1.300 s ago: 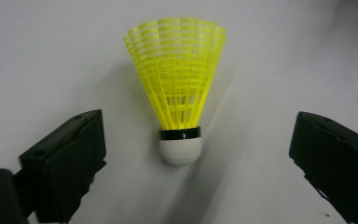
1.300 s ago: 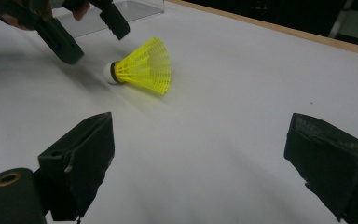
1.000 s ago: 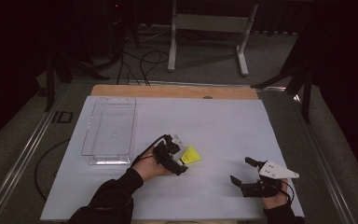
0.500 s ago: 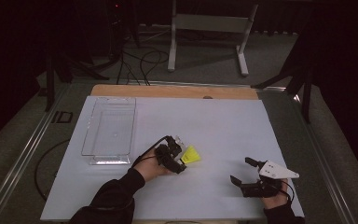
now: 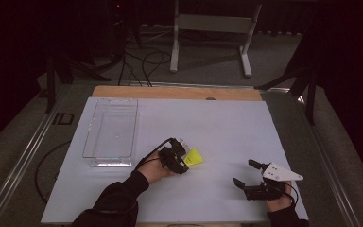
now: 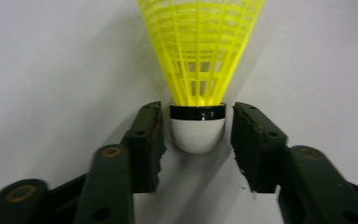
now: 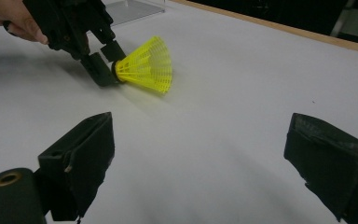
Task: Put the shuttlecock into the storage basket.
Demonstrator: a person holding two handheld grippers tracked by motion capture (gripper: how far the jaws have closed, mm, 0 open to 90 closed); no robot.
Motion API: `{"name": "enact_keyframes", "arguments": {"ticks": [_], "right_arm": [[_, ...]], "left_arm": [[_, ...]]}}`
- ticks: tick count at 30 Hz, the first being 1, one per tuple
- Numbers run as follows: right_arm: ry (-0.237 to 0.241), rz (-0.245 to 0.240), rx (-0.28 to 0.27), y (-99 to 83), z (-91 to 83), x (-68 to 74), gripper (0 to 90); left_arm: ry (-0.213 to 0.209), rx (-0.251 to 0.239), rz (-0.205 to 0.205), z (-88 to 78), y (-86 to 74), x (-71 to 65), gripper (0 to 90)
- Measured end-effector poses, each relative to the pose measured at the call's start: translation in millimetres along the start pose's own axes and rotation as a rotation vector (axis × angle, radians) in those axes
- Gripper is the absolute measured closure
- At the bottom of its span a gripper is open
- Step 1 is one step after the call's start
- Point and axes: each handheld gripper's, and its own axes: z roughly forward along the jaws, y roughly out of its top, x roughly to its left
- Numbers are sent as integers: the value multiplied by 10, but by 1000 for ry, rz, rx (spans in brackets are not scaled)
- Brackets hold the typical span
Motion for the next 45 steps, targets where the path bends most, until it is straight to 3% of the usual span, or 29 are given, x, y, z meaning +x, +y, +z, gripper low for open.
{"name": "enact_keyframes", "arguments": {"ticks": [5,9,15,32,36,45], "right_arm": [[0,0,-1,1,-1,1,87],[0,-2,2,1,1,1,87],[0,0,0,1,0,0,87],[0,-5,8,-1,9,6,87],[-2,-5,7,1,4,6,87],[-4,-9,9,0,8,6,87]], "left_arm": [[8,3,-8,0,9,12,638],[7,18,17,-6,17,8,653],[2,24,20,-25,29,14,659],[-16,7,90,-335,113,4,660],[-18,2,91,-392,127,-2,660],[2,7,113,-594,161,-16,660]]}}
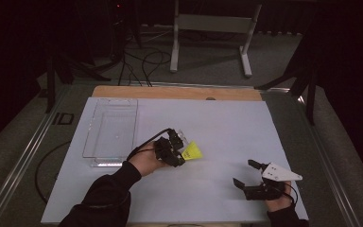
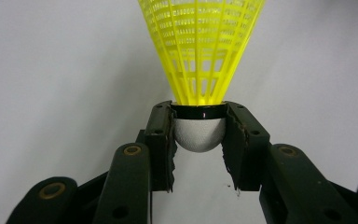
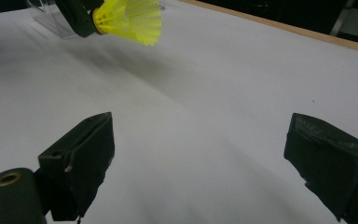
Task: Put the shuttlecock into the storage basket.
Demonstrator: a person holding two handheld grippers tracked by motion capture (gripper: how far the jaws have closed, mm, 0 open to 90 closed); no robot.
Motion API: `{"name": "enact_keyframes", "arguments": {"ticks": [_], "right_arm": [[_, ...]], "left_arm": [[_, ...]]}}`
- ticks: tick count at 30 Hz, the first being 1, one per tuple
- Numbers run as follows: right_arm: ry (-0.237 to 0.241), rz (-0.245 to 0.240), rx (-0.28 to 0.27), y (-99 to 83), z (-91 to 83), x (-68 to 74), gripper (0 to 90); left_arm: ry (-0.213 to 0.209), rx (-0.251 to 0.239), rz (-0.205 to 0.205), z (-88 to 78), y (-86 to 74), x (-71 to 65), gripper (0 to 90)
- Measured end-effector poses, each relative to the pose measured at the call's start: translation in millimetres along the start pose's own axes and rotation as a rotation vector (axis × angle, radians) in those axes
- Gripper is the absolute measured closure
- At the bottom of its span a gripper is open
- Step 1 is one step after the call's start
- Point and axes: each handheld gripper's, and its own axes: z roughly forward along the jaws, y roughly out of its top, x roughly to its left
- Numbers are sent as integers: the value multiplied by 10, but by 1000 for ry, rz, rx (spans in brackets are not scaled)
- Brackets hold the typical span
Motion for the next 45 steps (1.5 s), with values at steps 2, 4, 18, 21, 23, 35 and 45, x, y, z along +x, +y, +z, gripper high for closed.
{"name": "enact_keyframes", "arguments": {"ticks": [2,4,18,21,23,35,45], "right_arm": [[0,0,0,-1,0,-1,87],[1,0,1,0,1,1,87],[1,1,0,-4,4,-4,87],[1,2,1,-3,5,-1,88],[2,3,1,-3,5,-1,87],[-2,-2,2,-2,6,3,88],[8,-6,-6,-2,9,8,88]], "left_arm": [[1,-1,0,-22,5,0,660],[-4,-7,3,-86,15,6,660],[23,-24,14,-375,56,39,661],[31,-23,14,-446,60,52,661],[28,-31,11,-491,63,59,661],[58,-50,2,-748,33,120,661],[86,-76,-20,-972,-44,206,661]]}}
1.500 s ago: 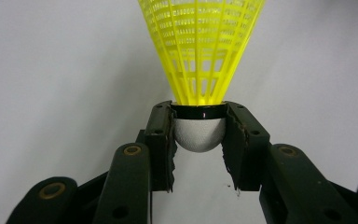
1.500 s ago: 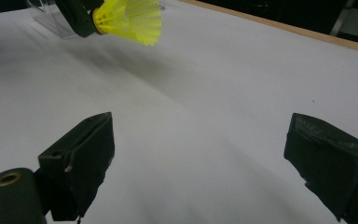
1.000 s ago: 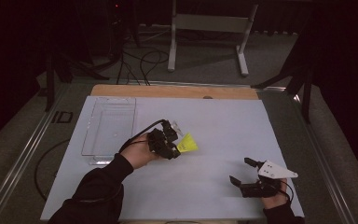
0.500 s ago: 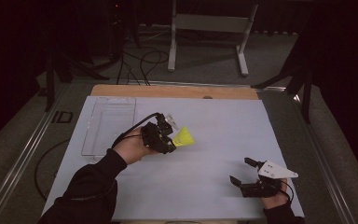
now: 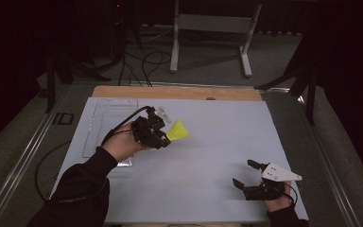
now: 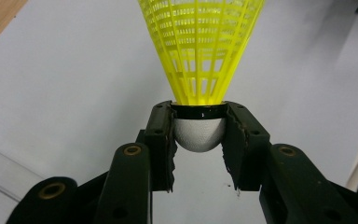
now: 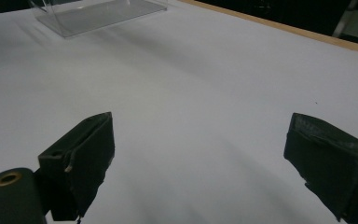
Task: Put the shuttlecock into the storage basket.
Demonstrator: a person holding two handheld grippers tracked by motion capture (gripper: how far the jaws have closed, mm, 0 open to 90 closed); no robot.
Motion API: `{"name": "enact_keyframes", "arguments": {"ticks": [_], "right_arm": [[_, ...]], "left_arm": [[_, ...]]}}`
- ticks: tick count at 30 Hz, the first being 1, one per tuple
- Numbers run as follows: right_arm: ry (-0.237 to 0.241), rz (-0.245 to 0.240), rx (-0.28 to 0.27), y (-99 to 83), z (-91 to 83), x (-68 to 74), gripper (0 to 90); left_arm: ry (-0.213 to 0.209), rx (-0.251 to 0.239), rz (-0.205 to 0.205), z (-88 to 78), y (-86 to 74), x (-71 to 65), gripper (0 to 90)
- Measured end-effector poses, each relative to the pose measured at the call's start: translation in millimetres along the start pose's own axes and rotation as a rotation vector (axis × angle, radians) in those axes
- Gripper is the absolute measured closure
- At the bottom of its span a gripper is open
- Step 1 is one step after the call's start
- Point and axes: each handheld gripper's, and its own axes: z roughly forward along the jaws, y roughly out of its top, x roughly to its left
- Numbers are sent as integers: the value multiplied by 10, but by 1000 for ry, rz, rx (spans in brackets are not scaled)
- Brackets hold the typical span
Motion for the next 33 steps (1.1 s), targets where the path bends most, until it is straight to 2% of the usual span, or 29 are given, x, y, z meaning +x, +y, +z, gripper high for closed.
{"name": "enact_keyframes", "arguments": {"ticks": [19,23,33], "right_arm": [[0,-6,3,1,7,8,88],[2,-9,0,2,8,10,88],[3,-5,8,-1,20,10,89]], "left_arm": [[66,-30,-68,-405,-241,226,661],[79,-45,-92,-496,-306,268,661],[117,-47,-147,-667,-487,379,661]]}}
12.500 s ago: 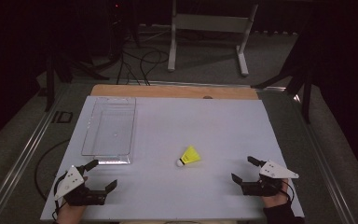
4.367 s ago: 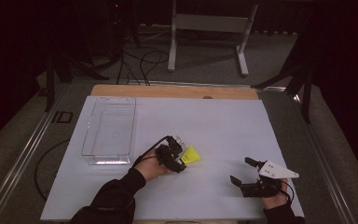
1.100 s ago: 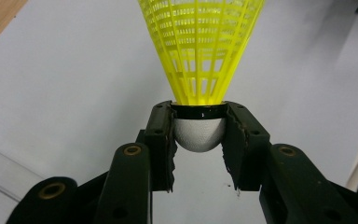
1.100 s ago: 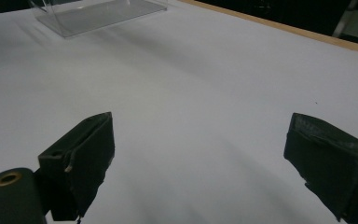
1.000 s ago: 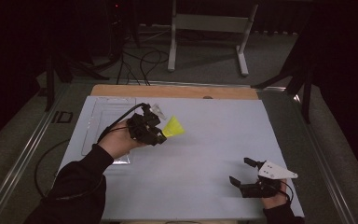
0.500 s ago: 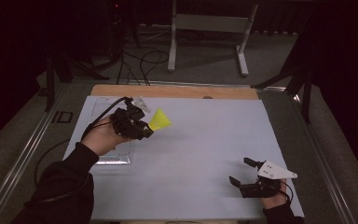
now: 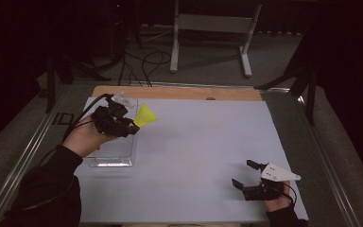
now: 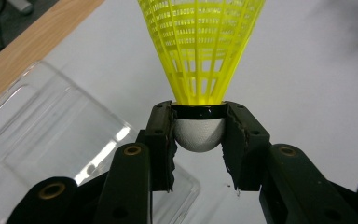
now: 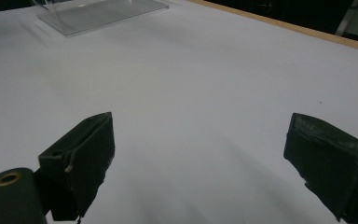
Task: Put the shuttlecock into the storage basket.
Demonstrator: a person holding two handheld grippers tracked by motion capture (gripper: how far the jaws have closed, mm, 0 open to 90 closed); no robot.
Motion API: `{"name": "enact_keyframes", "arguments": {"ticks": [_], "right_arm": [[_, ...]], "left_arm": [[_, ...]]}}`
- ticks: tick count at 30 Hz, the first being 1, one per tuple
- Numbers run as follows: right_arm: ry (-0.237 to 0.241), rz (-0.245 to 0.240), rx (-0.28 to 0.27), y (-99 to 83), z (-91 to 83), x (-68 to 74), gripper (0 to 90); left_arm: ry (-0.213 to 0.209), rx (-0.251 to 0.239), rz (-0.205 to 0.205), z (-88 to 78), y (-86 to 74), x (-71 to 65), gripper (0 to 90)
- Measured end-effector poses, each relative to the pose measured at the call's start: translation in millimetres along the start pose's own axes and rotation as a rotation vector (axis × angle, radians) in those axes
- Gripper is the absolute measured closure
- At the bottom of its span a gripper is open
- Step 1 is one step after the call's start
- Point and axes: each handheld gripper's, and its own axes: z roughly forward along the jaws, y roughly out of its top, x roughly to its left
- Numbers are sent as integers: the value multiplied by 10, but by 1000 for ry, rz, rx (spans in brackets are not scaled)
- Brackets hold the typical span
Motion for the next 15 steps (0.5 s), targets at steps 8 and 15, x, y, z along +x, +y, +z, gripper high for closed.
{"name": "enact_keyframes", "arguments": {"ticks": [8,15], "right_arm": [[2,5,-1,1,-1,0,88],[0,5,-1,3,-7,4,88]], "left_arm": [[29,-6,-26,-77,-89,85,661],[51,-13,-60,-131,-186,172,661]]}}
